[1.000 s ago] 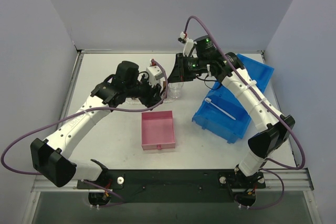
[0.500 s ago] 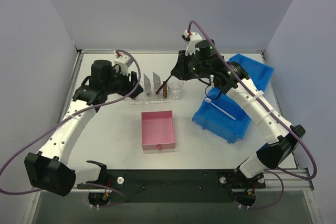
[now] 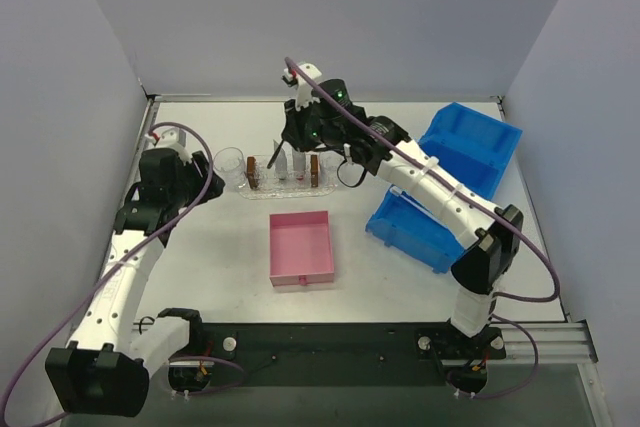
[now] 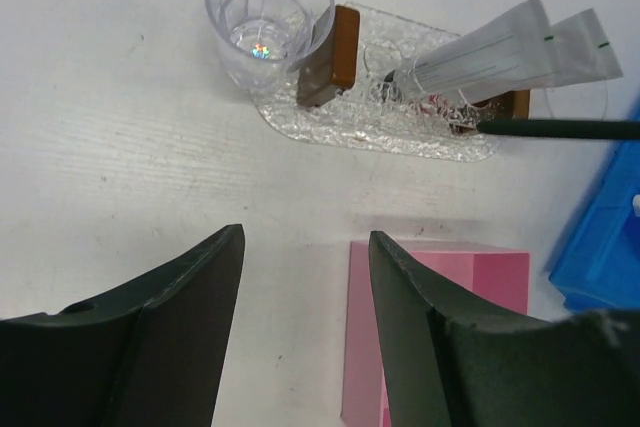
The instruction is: Prepare toiletry sets of a toothbrush and toothpaste on the tray
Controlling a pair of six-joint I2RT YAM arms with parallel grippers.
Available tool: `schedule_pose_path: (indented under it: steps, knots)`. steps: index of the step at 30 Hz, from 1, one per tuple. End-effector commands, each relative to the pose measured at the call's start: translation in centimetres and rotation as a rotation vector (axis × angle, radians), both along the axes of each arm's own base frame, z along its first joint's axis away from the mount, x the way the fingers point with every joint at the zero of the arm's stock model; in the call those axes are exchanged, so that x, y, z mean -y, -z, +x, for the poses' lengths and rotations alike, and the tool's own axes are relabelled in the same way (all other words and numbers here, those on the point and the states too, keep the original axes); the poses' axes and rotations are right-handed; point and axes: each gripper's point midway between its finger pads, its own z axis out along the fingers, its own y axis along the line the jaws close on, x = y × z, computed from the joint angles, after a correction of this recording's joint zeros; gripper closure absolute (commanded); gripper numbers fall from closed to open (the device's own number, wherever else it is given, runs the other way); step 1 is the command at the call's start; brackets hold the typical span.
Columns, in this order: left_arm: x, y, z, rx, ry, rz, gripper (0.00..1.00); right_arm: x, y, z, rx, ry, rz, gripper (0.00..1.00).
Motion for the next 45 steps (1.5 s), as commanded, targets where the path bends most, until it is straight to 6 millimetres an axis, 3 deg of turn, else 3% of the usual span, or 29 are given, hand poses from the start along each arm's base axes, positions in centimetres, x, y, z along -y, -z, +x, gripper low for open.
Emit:
schedule_pose_path:
  steps: [1,5,14,24,45]
  knots:
    - [-0.7,-0.7,-1.0,0.063,-0.052,-0.017,0.37,-2.3,-2.5,2.1,0.154,-0.016,0.012,1.00]
    - [-0.7,-0.6,-1.6,0.090,-0.023,0.007,0.37,-4.0,-0.2,3.6,0.158,-0.031,-0.041,1.00]
    - [0.2,-0.5,-1.4,0.106,0.121,0.082,0.37,-6.2,1.0,6.3,0.200,-0.027,-0.095,1.00]
    - [-0.2,0.9,-1.8,0.079,0.138,0.135,0.37,-6.5,2.6,6.0,0.183,-0.040,-0.163,1.00]
    - [-0.4,1.6,-1.2,0.053,0.116,0.124,0.37,-7.0,5.6,6.1,0.127,-0.078,-0.197,1.00]
